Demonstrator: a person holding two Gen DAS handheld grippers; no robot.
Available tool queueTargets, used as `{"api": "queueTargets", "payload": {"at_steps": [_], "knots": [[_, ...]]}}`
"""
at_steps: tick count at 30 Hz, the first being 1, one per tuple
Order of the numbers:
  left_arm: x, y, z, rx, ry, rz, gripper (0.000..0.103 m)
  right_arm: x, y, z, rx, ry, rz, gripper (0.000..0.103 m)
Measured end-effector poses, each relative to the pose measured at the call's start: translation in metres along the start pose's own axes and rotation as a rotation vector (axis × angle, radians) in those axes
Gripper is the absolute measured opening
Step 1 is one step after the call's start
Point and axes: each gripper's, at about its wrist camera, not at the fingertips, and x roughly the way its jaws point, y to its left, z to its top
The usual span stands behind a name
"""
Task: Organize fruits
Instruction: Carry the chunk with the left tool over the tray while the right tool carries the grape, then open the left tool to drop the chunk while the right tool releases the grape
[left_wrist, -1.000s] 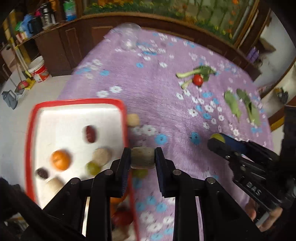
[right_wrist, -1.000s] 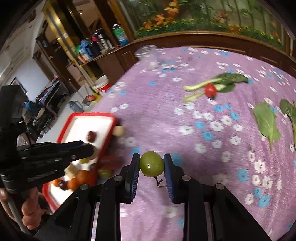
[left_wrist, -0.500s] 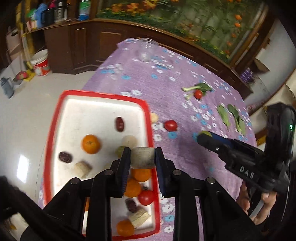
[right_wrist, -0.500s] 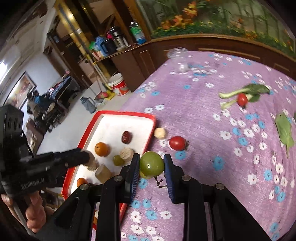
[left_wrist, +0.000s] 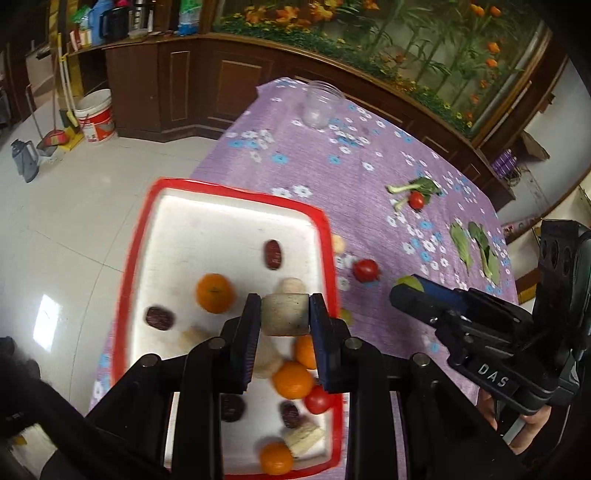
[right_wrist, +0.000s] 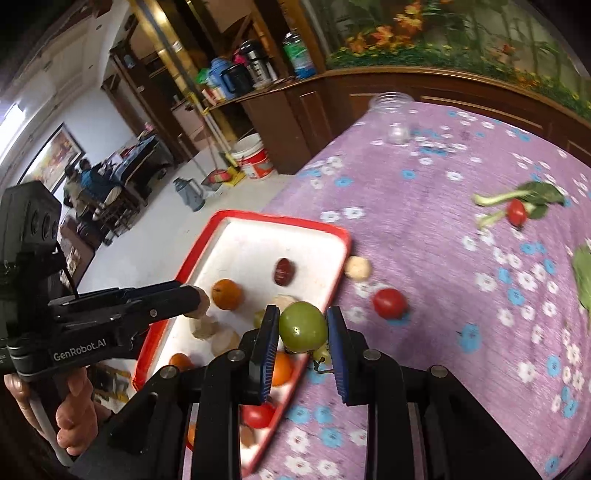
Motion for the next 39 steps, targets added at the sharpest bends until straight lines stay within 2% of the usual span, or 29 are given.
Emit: {"api": "queueTargets", "payload": {"at_steps": [8,15,26,39], "knots": [[0.006,0.047,0.008,-0.067,-0.01,0.057,0.023,0.048,0.036,0.013,-0.073,0.054,0.031,0.026],[0.026,0.07,0.009,-0.094,0.02,0.074,0.024,0.085,0.051,0.016,-0.11,0.101,0.031,0.026],[0.047,0.081,0.006,-0.088,0.053,0.103,0.024,0.123,0.059,0.016,-0.143,0.142,-0.009,0.026],[0.059,0.086,0.004,-0.085,0.073,0.126,0.024,0.136,0.065,0.017,-0.184,0.149,-0.049,0.027]]}}
